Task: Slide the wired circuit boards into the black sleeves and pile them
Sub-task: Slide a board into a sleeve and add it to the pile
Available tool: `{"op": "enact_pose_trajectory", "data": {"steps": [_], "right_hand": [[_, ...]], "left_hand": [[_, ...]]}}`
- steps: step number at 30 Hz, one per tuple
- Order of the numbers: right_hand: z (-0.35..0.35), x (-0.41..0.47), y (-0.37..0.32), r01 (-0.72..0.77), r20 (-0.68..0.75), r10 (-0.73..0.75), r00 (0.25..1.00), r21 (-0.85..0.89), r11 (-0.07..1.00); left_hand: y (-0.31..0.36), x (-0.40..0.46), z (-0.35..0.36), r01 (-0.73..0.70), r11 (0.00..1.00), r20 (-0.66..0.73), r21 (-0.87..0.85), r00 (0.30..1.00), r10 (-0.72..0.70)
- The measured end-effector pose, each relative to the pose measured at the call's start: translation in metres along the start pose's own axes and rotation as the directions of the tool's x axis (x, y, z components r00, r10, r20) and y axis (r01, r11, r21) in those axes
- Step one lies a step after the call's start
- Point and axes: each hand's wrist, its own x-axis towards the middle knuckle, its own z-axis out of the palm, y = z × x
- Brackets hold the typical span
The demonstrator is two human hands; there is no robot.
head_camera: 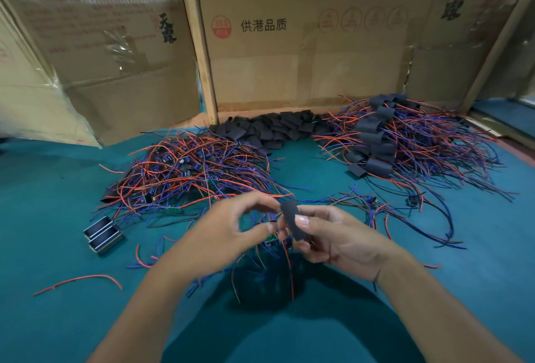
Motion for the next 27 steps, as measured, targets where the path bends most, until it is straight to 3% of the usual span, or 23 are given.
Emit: {"op": "enact_pose_trajectory", "data": {"steps": [2,8,10,14,20,22,24,25,27], "right_hand": [[-0.001,-0.001,-0.001,0.012,0.038,-0.011,0.999,-0.009,1.0],[-0.008,-0.006,-0.006,0.028,0.095,-0.025,0.995,-0.031,0.999],[-0.01,-0.008,-0.009,0.054,0.116,-0.047,0.992,-0.053,0.997],[-0.016,-0.012,-0.013,0.042,0.057,-0.041,0.998,-0.024,0.999],[-0.023,-0.01,-0.011,0.15,-0.046,-0.149,0.988,0.006,0.989],[-0.026,-0.006,-0.011,0.231,-0.232,-0.261,0.937,-0.151,0.961],[-0.03,-0.004,-0.011,0.198,-0.39,-0.438,0.81,-0.521,0.83],[-0.031,-0.003,-0.011,0.135,-0.392,-0.521,0.758,-0.688,0.713],[-0.032,-0.003,-0.008,0.092,-0.306,-0.614,0.727,-0.844,0.529]], "left_hand": [[0.005,0.004,0.013,-0.019,0.994,0.072,-0.112,0.997,0.027],[0.008,0.002,0.019,0.031,0.956,0.043,-0.292,0.999,-0.019],[0.009,0.002,0.022,0.035,0.96,0.032,-0.277,0.999,-0.027],[0.004,0.003,0.017,0.014,0.997,-0.048,-0.08,0.999,-0.018],[0.001,-0.001,0.003,0.046,0.981,-0.096,-0.187,0.993,-0.065],[-0.002,-0.001,-0.003,0.074,0.95,-0.156,-0.305,0.98,-0.126],[-0.002,-0.002,-0.009,0.087,0.905,-0.213,-0.416,0.958,-0.191],[-0.002,-0.002,-0.012,0.084,0.884,-0.23,-0.459,0.95,-0.21],[-0.002,-0.003,-0.014,0.071,0.863,-0.247,-0.5,0.944,-0.221]]}}
